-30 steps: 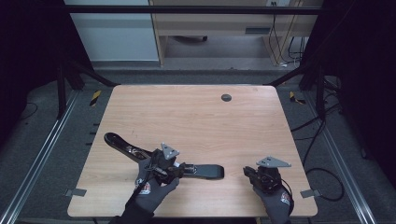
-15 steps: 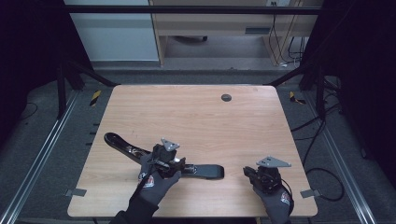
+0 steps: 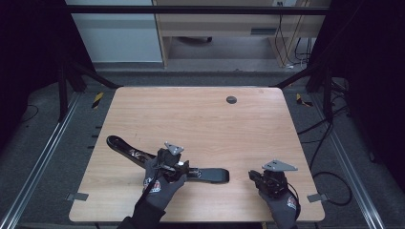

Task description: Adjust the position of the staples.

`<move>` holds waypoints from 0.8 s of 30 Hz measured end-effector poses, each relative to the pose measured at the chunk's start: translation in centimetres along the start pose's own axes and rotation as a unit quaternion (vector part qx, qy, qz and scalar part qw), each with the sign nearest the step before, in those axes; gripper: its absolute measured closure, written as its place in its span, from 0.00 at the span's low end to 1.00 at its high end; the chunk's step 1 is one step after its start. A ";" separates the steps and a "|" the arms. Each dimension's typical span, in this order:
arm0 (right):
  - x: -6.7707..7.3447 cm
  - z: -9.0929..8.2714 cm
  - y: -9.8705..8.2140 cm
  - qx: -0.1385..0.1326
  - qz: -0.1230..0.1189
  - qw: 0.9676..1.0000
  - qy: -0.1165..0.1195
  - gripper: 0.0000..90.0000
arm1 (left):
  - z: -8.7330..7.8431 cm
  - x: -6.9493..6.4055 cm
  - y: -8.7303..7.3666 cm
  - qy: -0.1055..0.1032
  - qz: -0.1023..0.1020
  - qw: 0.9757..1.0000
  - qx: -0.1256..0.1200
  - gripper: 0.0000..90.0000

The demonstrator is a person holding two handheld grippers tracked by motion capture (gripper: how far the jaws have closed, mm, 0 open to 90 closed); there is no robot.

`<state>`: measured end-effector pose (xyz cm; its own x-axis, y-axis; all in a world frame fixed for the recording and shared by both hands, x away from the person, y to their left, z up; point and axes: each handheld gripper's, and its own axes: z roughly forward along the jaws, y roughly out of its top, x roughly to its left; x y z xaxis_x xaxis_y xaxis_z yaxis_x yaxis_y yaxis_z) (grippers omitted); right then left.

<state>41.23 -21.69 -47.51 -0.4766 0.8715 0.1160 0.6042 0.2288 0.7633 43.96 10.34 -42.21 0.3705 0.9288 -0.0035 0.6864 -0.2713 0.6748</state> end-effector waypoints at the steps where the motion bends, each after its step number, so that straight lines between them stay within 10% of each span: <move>1: 0.0 0.0 0.0 0.000 0.001 1.000 0.000 0.94 | 0.1 -0.1 0.0 0.005 -0.003 1.000 -0.001 0.62; 24: 0.1 0.0 0.1 0.000 0.001 1.000 -0.003 0.95 | 0.4 -0.6 -0.5 0.017 -0.042 0.999 0.006 0.62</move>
<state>41.24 -21.56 -47.45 -0.4720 0.8742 0.1138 0.6043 0.2269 0.7637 43.63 9.78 -42.81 0.2910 0.9561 -0.0344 0.7210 -0.1956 0.6648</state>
